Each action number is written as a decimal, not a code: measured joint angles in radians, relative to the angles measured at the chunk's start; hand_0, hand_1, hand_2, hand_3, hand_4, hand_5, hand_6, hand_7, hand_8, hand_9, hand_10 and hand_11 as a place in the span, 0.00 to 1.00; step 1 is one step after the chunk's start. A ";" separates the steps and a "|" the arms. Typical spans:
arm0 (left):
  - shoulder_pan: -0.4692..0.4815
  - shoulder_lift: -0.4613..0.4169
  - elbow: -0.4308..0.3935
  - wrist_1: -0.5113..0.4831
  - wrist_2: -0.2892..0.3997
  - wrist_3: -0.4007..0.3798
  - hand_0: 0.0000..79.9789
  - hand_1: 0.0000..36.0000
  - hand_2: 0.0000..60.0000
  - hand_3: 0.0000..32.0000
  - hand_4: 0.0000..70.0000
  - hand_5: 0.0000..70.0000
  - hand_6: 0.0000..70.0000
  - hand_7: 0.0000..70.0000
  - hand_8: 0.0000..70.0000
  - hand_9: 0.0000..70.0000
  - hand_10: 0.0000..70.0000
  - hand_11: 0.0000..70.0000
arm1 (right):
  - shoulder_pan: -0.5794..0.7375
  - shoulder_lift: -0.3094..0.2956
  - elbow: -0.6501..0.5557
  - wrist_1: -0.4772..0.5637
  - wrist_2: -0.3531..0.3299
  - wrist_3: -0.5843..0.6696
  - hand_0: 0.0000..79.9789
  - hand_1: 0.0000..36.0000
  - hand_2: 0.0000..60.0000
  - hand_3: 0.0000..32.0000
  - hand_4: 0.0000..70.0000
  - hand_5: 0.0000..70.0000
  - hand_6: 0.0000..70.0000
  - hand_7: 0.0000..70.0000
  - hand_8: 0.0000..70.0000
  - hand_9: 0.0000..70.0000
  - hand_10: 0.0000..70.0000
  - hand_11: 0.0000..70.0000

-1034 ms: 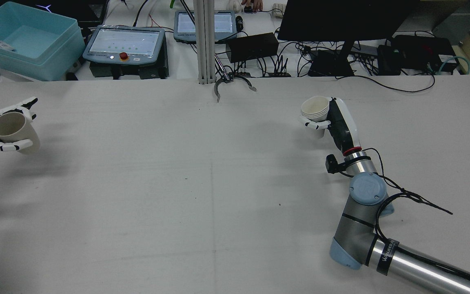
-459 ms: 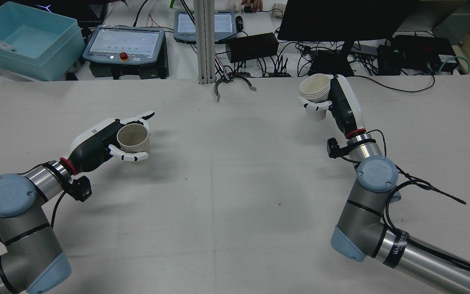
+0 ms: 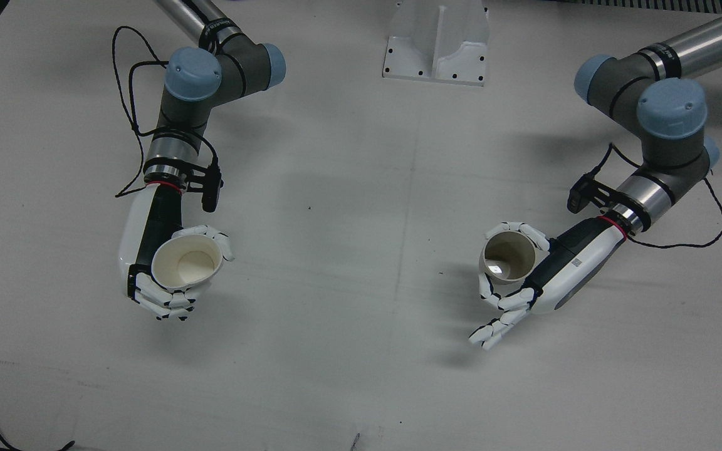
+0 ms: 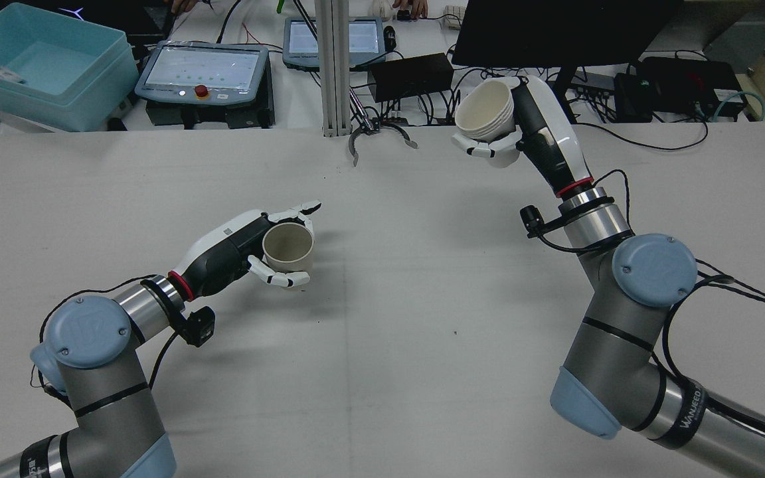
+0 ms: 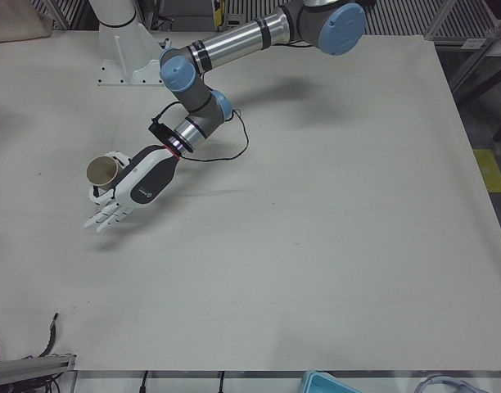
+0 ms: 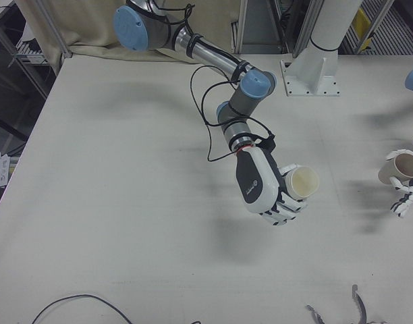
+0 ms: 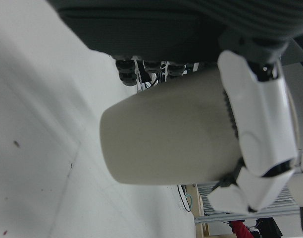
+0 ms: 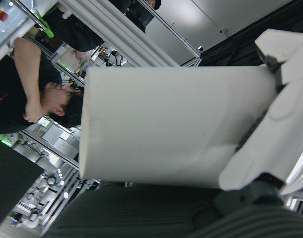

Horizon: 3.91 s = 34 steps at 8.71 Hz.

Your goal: Pour water

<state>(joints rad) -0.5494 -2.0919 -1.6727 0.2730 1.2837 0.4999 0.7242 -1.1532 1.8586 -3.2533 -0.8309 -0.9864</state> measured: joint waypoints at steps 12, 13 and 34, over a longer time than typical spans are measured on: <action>0.051 -0.002 -0.005 -0.005 -0.030 0.018 0.62 1.00 1.00 0.00 0.43 1.00 0.05 0.13 0.03 0.05 0.08 0.15 | -0.156 0.267 0.075 -0.356 -0.240 -0.641 0.66 0.82 1.00 0.00 0.63 1.00 0.89 1.00 0.76 1.00 0.52 0.75; 0.050 -0.005 -0.007 -0.004 -0.030 0.016 0.62 1.00 1.00 0.00 0.43 1.00 0.05 0.13 0.03 0.04 0.08 0.15 | -0.156 0.269 0.073 -0.360 -0.242 -0.641 0.65 0.74 1.00 0.00 0.60 1.00 0.86 1.00 0.74 1.00 0.50 0.73; -0.348 0.535 0.356 -0.571 -0.171 -0.174 0.42 0.06 0.04 0.00 0.29 0.38 0.03 0.10 0.00 0.00 0.03 0.05 | 0.046 -0.119 -0.085 -0.158 0.087 0.434 0.59 0.42 0.77 0.00 0.49 1.00 0.78 0.96 0.74 1.00 0.51 0.73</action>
<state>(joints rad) -0.8976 -1.5564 -1.3169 -0.2977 1.1123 0.3260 0.7703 -1.2726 1.7737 -3.4115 -0.7436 -0.5523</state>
